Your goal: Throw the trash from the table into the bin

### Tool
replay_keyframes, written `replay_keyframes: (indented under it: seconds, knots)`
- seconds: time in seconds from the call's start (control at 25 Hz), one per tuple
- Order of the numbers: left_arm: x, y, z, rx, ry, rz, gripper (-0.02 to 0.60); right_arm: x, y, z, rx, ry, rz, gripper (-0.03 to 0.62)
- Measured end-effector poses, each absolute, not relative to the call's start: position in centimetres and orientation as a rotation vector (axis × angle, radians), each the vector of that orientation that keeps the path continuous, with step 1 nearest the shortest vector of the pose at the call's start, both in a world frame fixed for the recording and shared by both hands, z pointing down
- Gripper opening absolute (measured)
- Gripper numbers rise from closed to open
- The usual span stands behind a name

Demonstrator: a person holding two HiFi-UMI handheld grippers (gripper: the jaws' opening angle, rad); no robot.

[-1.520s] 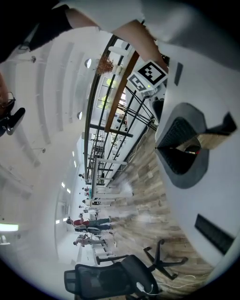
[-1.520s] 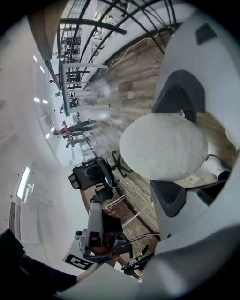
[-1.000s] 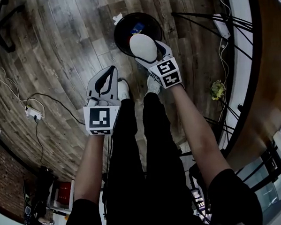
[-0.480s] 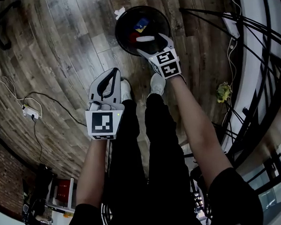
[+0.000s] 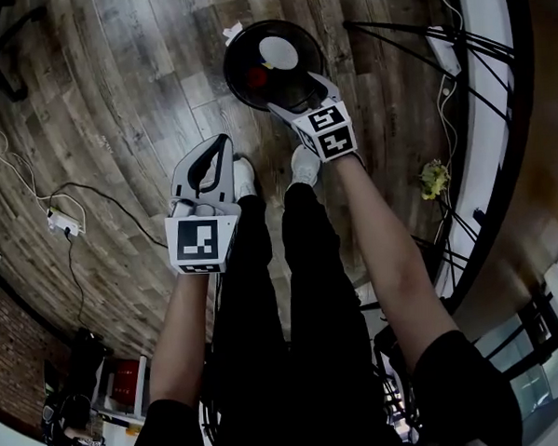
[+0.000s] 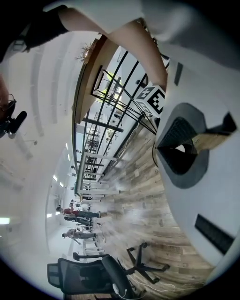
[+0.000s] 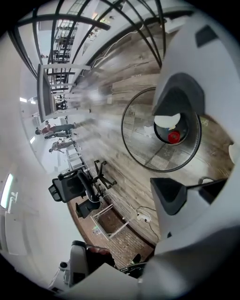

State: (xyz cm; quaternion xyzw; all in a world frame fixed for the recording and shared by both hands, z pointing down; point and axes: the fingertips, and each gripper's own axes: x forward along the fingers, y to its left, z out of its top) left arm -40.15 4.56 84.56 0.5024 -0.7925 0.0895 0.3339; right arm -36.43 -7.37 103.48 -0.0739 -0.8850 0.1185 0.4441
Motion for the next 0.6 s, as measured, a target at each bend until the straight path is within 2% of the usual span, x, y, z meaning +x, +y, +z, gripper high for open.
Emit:
replay_keyframes:
  seconds: [0.04, 0.12, 0.28, 0.6]
  knots:
    - [-40.3, 4.4, 83.8, 1.317, -2.075, 0.232, 0.011, -36.5, -7.4, 102.6, -0.181, -2.198, 0.292, 0.399]
    - [-40.6, 4.1, 82.4, 1.323, -2.087, 0.230, 0.011, -36.4, -7.5, 100.8, -0.175, -2.207, 0.291, 0.195]
    - [-41.2, 3.8, 79.1, 1.337, -2.116, 0.223, 0.011, -36.1, -6.9, 96.7, -0.219, -2.222, 0.302, 0.035]
    - [-40.1, 5.0, 70.6, 1.363, -2.140, 0.211, 0.011, -34.3, -5.3, 83.2, -0.204, -2.325, 0.364, 0.014]
